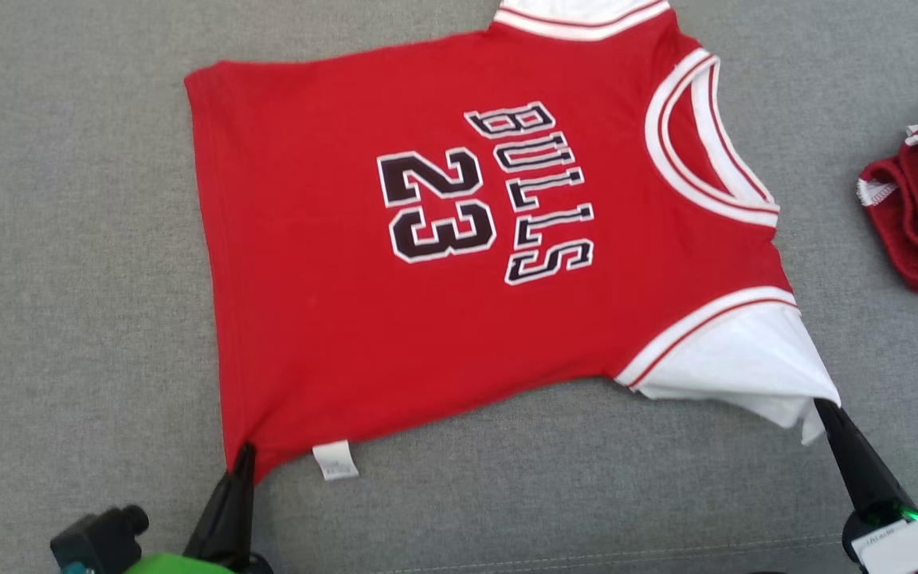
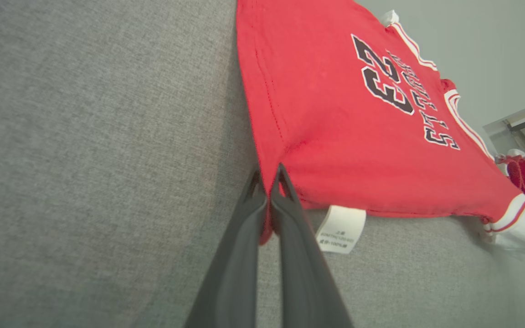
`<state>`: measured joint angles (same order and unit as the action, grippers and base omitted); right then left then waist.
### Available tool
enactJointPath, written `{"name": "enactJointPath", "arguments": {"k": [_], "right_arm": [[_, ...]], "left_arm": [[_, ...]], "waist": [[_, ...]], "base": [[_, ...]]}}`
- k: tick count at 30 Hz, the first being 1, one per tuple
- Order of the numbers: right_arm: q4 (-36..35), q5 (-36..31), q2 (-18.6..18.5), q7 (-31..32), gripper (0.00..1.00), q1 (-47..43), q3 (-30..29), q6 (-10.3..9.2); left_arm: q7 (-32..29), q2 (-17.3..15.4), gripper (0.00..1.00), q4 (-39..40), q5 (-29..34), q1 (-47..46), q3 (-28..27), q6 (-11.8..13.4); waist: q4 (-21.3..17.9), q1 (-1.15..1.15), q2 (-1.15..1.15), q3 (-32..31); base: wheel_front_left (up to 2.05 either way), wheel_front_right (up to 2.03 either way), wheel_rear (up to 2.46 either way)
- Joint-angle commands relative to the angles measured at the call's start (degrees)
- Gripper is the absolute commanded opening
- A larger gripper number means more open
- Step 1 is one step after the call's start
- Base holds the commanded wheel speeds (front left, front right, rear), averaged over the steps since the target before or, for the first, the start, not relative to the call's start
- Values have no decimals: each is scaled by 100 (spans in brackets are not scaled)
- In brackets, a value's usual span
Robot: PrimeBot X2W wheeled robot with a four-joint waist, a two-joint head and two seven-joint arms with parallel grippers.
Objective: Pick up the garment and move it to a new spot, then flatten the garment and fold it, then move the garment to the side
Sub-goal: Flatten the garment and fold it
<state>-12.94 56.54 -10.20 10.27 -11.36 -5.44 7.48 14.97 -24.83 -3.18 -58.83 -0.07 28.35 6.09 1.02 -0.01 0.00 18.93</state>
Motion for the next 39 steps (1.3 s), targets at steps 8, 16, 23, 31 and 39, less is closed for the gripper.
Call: {"name": "enactJointPath", "arguments": {"k": [8, 16, 23, 31, 39], "right_arm": [[-752, 484, -109, 44, 0, -143, -159, 2], [-56, 613, -277, 806, 0, 1979, -88, 2], [1608, 9, -139, 1247, 0, 3963, -200, 1], [3120, -1003, -82, 1076, 100, 5150, 127, 1], [2682, -1363, -630, 317, 100, 4646, 631, 1]], "left_arm": [[-414, -441, 0, 1850, -177, 818, -131, 742], [-1324, -875, 0, 2376, -646, -360, -695, 958], [-2041, -785, 0, 1266, -695, -1808, -653, 1185], [-2146, -307, 44, -40, -547, -2639, -310, 1170], [-1631, -490, 100, -183, -147, -2315, -275, 1156]], "waist": [[-161, 1, 0, 175], [-168, 1, 0, 468], [4, 1, 0, 814], [67, 1, 0, 915], [-19, 1, 0, 567]], "base": [[0, 0, 0], [0, 0, 0], [0, 0, 0], [0, 0, 0], [0, 0, 0]]}}
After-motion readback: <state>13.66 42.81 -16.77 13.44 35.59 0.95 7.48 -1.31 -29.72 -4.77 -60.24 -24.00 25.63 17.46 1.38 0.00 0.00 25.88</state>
